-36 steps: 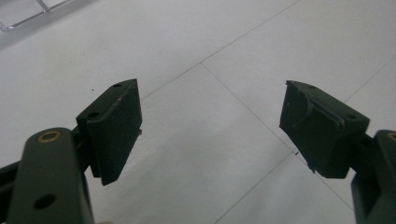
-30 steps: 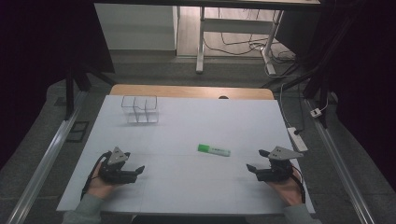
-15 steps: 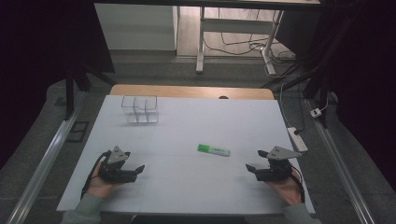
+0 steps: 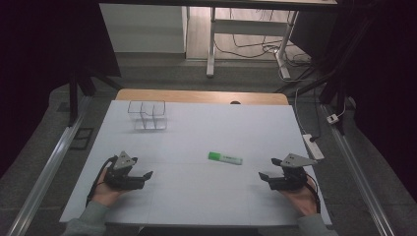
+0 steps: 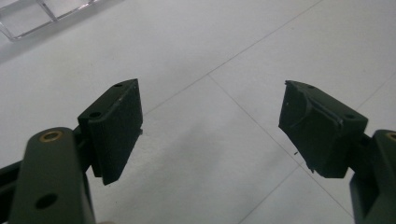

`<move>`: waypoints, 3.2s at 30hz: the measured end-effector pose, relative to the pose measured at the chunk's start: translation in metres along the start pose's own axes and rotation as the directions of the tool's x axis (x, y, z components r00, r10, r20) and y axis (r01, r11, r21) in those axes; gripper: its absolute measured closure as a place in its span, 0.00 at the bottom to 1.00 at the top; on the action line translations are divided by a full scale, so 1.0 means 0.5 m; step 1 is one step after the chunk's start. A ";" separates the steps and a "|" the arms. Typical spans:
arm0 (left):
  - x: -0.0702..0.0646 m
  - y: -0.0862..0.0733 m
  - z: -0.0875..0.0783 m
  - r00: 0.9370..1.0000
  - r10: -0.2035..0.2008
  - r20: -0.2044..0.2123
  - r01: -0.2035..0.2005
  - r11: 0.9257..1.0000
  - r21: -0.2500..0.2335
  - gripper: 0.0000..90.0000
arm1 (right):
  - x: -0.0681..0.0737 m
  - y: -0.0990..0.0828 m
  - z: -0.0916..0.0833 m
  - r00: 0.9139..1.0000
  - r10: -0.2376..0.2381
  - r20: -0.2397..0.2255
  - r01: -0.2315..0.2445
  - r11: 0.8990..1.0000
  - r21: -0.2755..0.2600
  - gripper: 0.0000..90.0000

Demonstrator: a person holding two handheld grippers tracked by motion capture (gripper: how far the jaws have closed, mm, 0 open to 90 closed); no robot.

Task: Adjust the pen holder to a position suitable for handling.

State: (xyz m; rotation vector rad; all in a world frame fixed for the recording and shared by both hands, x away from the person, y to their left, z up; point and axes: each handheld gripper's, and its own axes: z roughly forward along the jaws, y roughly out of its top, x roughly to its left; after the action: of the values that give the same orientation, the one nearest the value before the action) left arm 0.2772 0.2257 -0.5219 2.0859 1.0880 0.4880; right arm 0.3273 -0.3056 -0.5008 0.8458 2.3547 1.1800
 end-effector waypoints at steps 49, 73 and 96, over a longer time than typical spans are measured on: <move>0.149 0.106 -0.010 0.990 -0.123 -0.072 0.121 0.992 -0.038 0.33 | 0.001 0.001 0.012 1.000 0.003 -0.010 -0.003 1.000 0.006 0.27; 0.225 0.090 0.003 0.971 -0.196 -0.138 0.198 0.980 0.001 0.69 | 0.002 -0.001 0.021 1.000 0.004 -0.013 -0.004 1.000 0.018 0.27; 0.303 0.115 0.052 0.948 -0.239 -0.211 0.247 0.969 0.013 0.99 | 0.003 -0.004 0.020 1.000 0.005 -0.003 -0.005 0.999 0.034 0.27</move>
State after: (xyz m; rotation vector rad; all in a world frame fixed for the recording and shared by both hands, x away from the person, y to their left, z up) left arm 0.4113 0.3171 -0.4964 1.9300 1.4661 0.5748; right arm 0.3312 -0.2998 -0.5084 0.8622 2.3828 1.1477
